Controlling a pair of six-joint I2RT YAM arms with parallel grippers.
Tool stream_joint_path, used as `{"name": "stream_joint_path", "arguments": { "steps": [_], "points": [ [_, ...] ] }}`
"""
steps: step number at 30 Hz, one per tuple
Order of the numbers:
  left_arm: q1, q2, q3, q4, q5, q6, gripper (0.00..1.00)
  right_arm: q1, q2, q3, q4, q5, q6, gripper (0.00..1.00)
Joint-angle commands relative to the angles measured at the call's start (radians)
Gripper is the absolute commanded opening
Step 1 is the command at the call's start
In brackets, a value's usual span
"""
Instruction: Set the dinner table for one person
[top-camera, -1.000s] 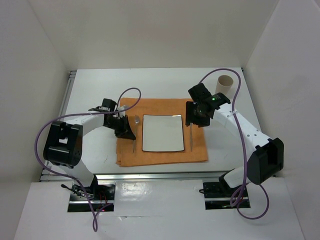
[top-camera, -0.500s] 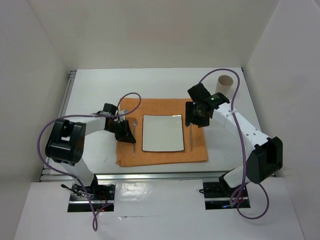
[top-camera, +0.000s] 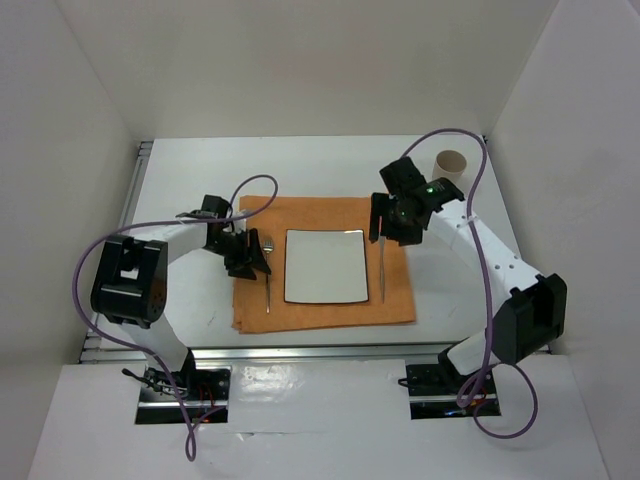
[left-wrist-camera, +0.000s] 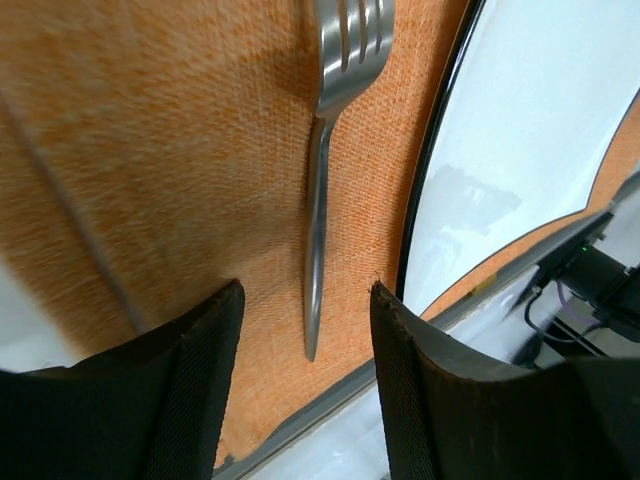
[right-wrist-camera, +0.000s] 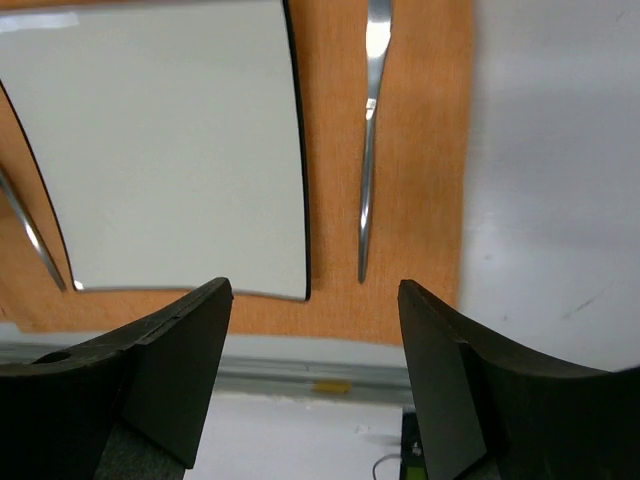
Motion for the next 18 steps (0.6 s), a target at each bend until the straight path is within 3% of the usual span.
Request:
{"name": "stream_joint_path", "arguments": {
  "steps": [1,4,11,18],
  "points": [
    [0.014,-0.063,0.074,-0.066,-0.049,0.065,0.61,-0.099,0.038,0.136,0.051,0.015,-0.011,0.76],
    [0.014,-0.074,0.163,-0.121,-0.075,0.084,0.61,-0.243,0.078,0.2,0.106,0.0,-0.043,0.83],
    [0.014,-0.074,0.35,-0.194,-0.204,0.213,0.59,-0.524,0.315,0.451,0.2,-0.002,-0.098,0.83],
    [0.014,-0.074,0.443,-0.214,-0.457,0.327,0.59,-0.623,0.587,0.734,0.175,0.072,-0.162,0.8]
  ]
}}
